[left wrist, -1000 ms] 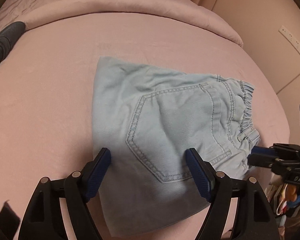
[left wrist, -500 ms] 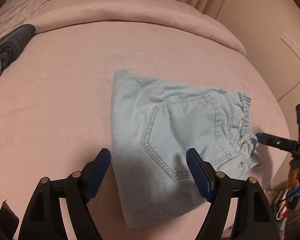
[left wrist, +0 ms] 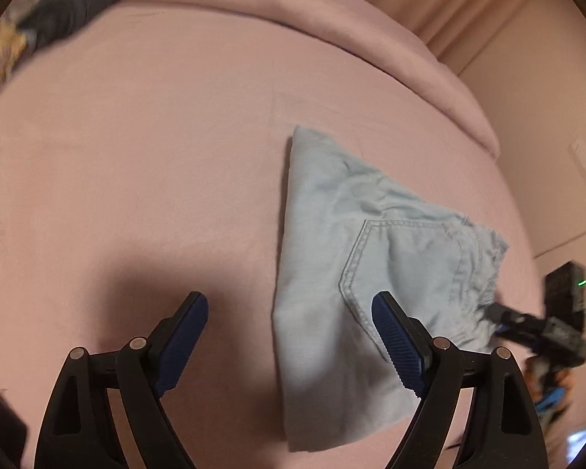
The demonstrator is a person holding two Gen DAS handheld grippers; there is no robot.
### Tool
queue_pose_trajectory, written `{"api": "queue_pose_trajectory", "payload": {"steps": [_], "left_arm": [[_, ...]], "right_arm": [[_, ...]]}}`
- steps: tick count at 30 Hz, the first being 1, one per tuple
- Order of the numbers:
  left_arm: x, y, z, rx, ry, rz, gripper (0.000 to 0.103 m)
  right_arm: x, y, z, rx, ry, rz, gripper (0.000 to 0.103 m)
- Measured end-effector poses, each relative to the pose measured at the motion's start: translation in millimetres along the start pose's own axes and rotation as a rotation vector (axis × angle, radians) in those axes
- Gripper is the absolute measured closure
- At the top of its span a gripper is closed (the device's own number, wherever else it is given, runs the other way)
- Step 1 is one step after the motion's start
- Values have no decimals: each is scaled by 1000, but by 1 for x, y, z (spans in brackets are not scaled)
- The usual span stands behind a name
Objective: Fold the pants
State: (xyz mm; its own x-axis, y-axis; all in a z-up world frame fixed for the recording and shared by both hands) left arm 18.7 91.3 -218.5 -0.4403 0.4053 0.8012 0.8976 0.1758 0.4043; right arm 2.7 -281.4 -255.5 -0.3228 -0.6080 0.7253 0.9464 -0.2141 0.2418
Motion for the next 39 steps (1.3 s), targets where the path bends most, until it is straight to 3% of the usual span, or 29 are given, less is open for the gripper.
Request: {"api": "queue_pose_trajectory", "payload": {"steps": [2, 6, 7, 9, 10, 11, 15, 19, 25, 30, 36, 39], "left_arm": [[-7, 1, 2, 23, -70, 11, 17], [-15, 8, -1, 22, -117, 29, 20], [-18, 11, -2, 24, -133, 42, 24], [-23, 18, -4, 23, -140, 62, 54], [-26, 19, -6, 27, -154, 75, 59], [-25, 18, -6, 30, -149, 79, 61], [-18, 16, -6, 41, -173, 66, 83], [-5, 25, -25, -24, -227, 3, 91], [-11, 41, -33, -9, -259, -17, 95], [9, 64, -28, 10, -275, -101, 95], [22, 131, -18, -20, -202, -210, 95], [13, 166, -2, 8, -123, -248, 95]], "right_arm": [[-5, 3, 2, 7, -3, 11, 35], [-18, 13, 14, 60, -27, 29, 33], [-20, 15, 16, 71, -27, 26, 35], [-22, 14, 19, 87, -17, 26, 49], [-24, 15, 19, 93, -24, 25, 53], [-24, 14, 20, 102, -27, 19, 58], [-19, 11, 25, 121, -13, -14, 64], [-10, 16, 44, 172, 3, -50, 69], [1, 39, 81, 251, 72, -110, 71], [1, 59, 111, 316, 110, -139, 72], [-9, 102, 156, 423, 155, -194, 72], [-31, 131, 172, 452, 149, -224, 71]]}}
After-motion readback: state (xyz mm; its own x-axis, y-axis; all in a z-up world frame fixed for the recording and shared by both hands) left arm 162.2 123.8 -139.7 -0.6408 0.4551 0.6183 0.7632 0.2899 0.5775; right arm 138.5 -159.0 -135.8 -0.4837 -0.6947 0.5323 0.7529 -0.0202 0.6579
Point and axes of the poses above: each gripper's, at about its wrist camera, not at the fingertips, and x roughly against the way its jaws point, z to its left, y to its top, the point moved 3 cm from there along -x, roughly the way its jaws point, and after that the axes turned 1 degree about -x, right-handed, at the moved point
